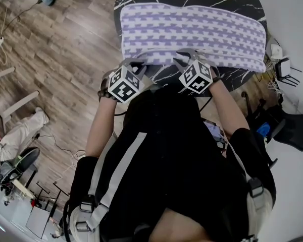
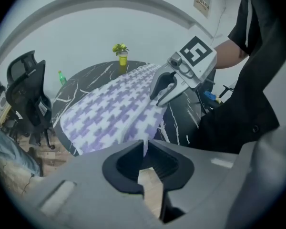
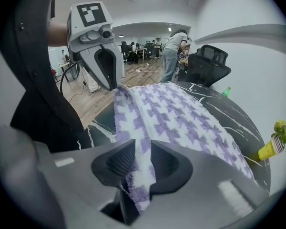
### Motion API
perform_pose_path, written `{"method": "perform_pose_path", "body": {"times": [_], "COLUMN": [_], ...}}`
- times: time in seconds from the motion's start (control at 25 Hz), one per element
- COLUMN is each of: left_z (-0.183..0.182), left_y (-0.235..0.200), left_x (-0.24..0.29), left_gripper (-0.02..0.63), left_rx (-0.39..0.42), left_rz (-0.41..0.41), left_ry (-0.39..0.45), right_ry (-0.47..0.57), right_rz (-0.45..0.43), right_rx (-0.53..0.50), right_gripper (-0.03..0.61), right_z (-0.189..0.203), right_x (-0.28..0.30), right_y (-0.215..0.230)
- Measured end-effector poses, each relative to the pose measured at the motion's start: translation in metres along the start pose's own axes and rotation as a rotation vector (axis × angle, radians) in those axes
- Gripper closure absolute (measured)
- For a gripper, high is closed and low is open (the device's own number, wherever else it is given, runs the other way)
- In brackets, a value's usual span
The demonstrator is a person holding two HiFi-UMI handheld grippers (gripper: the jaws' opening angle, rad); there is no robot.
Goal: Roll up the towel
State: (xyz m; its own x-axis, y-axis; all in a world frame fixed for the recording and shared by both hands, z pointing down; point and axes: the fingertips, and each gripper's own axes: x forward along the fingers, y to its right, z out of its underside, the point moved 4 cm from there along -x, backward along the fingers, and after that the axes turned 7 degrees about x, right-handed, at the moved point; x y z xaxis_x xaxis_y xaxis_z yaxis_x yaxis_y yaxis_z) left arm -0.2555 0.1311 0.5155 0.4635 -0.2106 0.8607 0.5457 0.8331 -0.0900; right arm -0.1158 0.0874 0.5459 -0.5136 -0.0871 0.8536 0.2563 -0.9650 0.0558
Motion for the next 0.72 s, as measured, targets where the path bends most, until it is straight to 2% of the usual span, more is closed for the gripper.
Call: {"method": "perform_pose_path", "body": {"times": [0.12, 0.28, 0.48, 0.72], "left_z": [0.018, 0.042, 0.048, 0.06], "left_y": [0.001, -0.021, -0.05, -0.063], "left_x": [0.011, 0.012, 0.01, 0.024], "left_gripper": [0.577, 0.577, 0.577, 0.577], "left_rx": [-0.003, -0.009, -0.037, -0.087], "left_rz": [0.0, -0.077, -0.143, -0.168], "left_ry": [-0.074, -0.152, -0.161, -0.195], "right_ry": [-0.004, -0.01, -0.027, -0.04], "right_rz": [0.011, 0.037, 0.07, 0.095], "right_rx": [0.02, 0.055, 0.087, 0.111], "right_gripper": [0.469, 0.469, 0.469, 0.469], "right_z": [0.007, 0.019, 0.033, 0.044], "right_x": [-0.003, -0.009, -0.016, -0.021], "right_y": [0.001, 0.006, 0.012, 0.018]}}
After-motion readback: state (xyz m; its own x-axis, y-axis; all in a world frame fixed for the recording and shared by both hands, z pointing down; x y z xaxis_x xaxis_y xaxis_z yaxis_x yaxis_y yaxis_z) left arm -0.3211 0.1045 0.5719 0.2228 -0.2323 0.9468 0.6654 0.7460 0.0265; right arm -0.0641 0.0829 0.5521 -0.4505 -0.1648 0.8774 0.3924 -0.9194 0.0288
